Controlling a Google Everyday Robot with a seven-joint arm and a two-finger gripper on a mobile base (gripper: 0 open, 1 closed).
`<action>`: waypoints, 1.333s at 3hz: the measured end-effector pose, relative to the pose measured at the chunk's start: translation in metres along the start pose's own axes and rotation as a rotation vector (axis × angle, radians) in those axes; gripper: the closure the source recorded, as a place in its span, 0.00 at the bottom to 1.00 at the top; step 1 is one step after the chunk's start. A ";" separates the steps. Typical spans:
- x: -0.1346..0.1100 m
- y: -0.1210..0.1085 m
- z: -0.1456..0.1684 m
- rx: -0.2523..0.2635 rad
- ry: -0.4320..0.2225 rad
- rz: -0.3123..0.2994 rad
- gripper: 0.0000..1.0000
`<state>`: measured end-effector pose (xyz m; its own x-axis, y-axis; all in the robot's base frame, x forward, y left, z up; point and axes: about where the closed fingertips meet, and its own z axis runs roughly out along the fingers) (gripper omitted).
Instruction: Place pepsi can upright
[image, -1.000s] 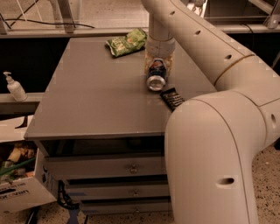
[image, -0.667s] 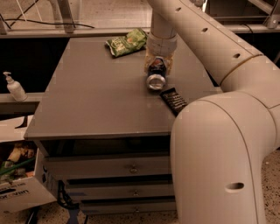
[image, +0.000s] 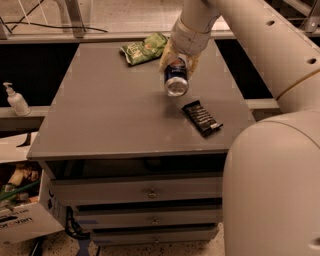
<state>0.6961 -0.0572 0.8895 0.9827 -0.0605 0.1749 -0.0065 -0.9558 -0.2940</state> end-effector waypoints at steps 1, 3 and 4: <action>0.002 -0.004 0.005 0.012 0.003 -0.001 1.00; 0.006 -0.010 -0.008 0.124 0.149 -0.097 1.00; 0.008 -0.021 -0.017 0.182 0.276 -0.166 1.00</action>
Offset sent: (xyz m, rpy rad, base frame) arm -0.0048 -0.0004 0.0111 0.1420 -0.1558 0.0826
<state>0.7012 -0.0428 0.9127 0.8808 -0.0082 0.4733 0.2060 -0.8936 -0.3989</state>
